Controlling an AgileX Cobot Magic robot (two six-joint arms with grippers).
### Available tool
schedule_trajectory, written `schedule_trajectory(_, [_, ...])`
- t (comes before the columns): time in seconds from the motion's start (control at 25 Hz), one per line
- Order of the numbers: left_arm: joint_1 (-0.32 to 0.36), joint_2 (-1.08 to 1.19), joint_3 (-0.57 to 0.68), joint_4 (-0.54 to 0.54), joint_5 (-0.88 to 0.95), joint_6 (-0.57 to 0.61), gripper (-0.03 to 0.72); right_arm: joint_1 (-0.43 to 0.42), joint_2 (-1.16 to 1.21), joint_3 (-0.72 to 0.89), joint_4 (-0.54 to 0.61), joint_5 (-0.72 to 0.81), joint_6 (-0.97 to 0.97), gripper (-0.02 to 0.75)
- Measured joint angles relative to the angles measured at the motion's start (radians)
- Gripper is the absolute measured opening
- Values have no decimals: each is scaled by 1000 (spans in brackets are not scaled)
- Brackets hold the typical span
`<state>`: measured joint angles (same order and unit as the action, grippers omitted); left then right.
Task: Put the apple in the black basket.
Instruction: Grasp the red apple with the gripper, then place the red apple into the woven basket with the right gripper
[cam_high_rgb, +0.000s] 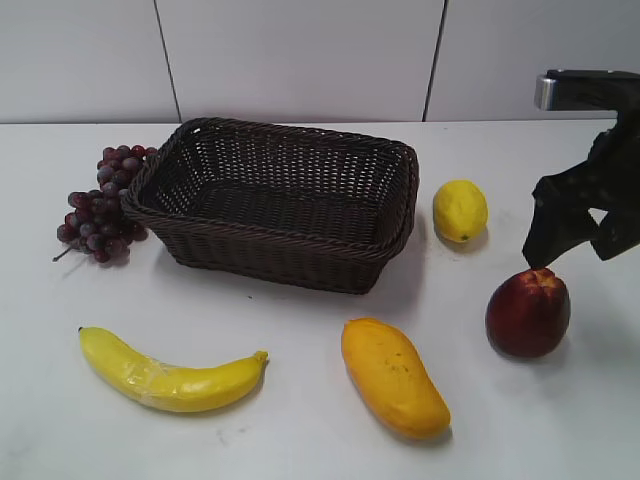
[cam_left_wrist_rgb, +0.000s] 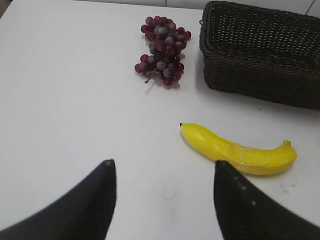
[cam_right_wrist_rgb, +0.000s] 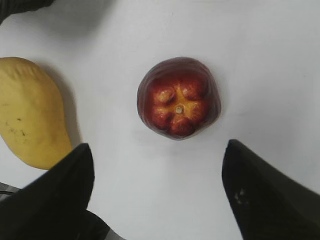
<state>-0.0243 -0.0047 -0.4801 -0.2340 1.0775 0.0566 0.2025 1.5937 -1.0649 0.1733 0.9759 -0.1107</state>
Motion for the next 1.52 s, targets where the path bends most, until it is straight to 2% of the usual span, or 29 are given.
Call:
schedule_trajectory(0.64, [0,0,0,0,0,0,462,0,242,-2,-31,-105,50,601])
schedule_trajectory(0.84, [0,0,0,0,0,0,462,0,253,-11,-21,-103,56,566])
schedule_trajectory(1.16, [0,0,0,0,0,0,462,0,247,-12,-7,-79,56,566])
schedule_trajectory(1.32, [0,0,0,0,0,0,462,0,228,-77,-31,33,56,564])
schedule_trajectory(1.52, [0,0,0,0,0,0,462,1,203,-285,-53,207,58,564])
